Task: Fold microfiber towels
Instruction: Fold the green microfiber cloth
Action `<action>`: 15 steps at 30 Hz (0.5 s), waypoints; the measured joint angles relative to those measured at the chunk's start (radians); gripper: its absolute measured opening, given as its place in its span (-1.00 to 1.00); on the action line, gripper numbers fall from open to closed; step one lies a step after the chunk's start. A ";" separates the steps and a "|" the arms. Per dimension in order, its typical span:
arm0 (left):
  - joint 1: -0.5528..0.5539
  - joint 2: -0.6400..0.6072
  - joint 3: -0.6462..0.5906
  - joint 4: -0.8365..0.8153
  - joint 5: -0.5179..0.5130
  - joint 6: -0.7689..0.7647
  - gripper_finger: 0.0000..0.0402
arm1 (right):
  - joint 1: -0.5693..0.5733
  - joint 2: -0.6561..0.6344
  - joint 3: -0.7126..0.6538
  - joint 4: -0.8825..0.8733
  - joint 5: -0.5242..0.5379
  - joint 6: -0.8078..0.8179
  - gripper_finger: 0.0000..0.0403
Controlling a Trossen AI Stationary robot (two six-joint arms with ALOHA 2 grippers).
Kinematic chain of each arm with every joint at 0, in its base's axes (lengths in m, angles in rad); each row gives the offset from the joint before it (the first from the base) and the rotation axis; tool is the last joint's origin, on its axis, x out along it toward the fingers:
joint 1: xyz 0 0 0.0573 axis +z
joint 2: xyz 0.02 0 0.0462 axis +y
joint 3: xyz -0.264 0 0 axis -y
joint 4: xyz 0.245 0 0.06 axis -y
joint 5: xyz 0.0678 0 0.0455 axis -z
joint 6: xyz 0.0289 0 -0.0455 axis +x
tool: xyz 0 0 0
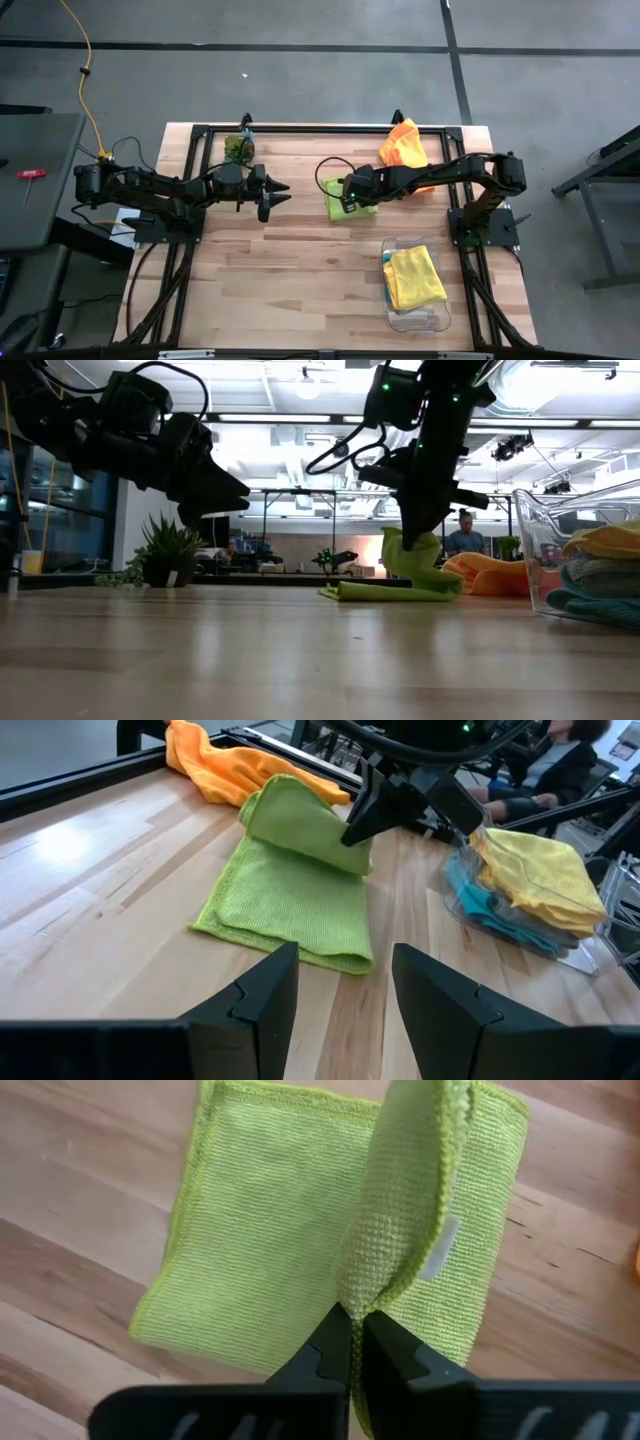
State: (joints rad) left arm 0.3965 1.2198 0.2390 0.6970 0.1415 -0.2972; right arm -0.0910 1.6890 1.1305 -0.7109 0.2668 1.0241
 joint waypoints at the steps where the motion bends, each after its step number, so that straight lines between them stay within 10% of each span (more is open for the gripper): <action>1: 0.000 0.000 0.000 0.000 0.000 -0.003 -0.23 | 0.000 0.000 0.000 0.003 0.000 0.000 -1.00; 9: 0.000 0.000 0.000 0.000 0.000 -0.005 -0.23 | 0.000 0.001 0.000 0.040 -0.038 -0.042 -0.91; 15: 0.000 0.000 0.000 0.000 0.000 -0.005 -0.23 | -0.002 0.027 0.000 0.105 -0.098 -0.037 -0.48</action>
State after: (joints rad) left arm 0.3965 1.2198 0.2390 0.6971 0.1417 -0.3023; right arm -0.0933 1.7156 1.1305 -0.6062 0.1685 0.9871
